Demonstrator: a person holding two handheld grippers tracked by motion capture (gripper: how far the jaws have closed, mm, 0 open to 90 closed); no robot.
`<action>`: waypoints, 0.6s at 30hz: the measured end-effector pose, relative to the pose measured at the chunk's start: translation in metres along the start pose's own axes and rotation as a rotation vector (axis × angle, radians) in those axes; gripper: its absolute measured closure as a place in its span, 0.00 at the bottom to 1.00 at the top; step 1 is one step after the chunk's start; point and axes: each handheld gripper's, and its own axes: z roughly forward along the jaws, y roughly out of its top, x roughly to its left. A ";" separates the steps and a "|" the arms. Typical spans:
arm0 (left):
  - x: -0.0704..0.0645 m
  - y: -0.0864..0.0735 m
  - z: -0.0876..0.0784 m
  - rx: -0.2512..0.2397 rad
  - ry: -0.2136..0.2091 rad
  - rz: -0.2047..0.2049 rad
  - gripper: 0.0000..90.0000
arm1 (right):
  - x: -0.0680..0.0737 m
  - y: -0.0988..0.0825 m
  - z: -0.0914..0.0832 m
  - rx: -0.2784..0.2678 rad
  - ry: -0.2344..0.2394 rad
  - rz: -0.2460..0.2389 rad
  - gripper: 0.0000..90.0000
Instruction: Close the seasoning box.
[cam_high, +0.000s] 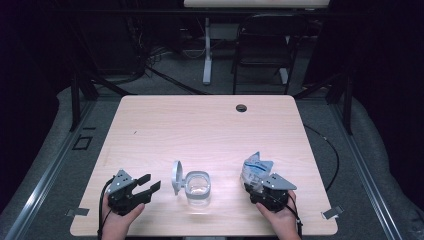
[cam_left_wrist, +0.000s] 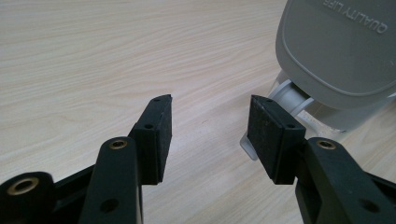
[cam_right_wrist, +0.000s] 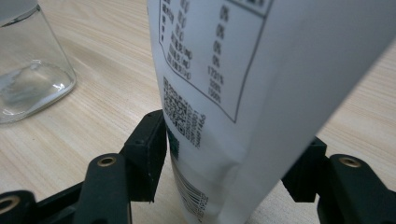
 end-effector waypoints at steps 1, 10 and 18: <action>0.000 0.000 0.000 0.004 0.000 0.000 0.56 | 0.000 0.000 0.000 0.005 0.000 0.001 0.45; 0.000 -0.001 0.001 0.007 -0.001 0.000 0.56 | 0.001 -0.003 0.004 -0.011 -0.008 0.011 0.47; 0.001 -0.002 0.002 0.001 -0.003 -0.003 0.56 | 0.001 -0.003 0.005 -0.005 -0.012 0.010 0.47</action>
